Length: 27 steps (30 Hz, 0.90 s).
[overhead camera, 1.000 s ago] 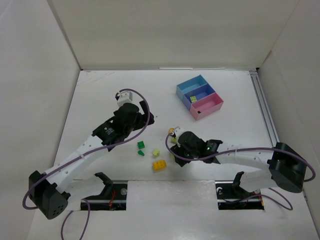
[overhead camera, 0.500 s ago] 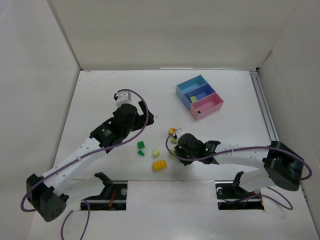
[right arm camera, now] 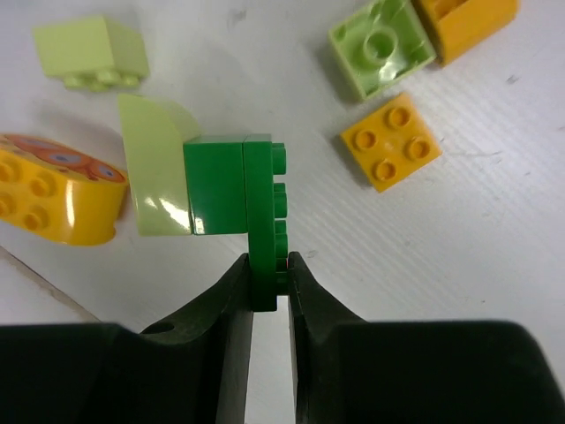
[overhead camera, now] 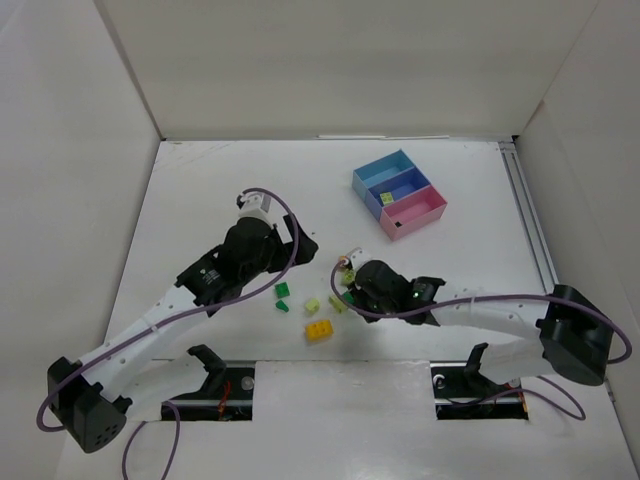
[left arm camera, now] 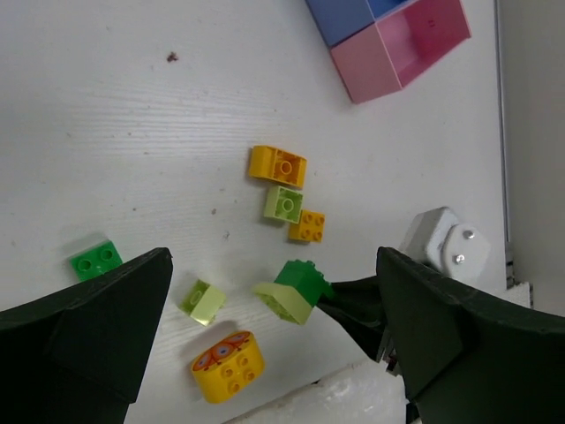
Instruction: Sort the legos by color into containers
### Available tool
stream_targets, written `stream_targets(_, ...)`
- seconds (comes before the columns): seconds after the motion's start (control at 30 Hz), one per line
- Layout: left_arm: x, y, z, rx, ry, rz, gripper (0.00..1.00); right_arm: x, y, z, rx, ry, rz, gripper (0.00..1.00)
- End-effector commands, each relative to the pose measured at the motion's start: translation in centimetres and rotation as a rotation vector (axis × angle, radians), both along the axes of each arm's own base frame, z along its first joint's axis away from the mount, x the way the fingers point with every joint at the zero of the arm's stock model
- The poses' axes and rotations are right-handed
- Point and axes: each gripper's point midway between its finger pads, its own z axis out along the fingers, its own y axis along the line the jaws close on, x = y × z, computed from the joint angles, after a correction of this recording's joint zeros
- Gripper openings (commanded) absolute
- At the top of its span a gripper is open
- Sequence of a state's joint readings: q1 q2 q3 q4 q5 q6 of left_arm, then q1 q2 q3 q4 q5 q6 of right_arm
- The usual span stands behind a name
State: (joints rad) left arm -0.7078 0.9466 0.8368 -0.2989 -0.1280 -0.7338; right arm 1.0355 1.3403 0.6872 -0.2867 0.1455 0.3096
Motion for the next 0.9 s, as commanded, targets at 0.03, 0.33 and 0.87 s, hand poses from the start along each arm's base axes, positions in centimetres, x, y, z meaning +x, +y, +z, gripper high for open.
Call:
stream_targets(0.03, -1.5, -2.2, 1.1, -0.129, -0.005, -0.104, 1.0, 2.9, 1.6, 7.1, 0.118, -0.172, -0.067, 0.0)
stream_targets(0.33, -2.8, -4.6, 4.8, -0.421, -0.14, -0.196, 1.0, 5.6, 1.4, 17.0, 0.347, -0.349, -0.248, 0.0)
stream_targets(0.87, -2.2, -5.4, 6.5, -0.447, -0.251, -0.229, 1.0, 6.3, 5.4, 20.4, 0.387, -0.326, -0.166, 0.0)
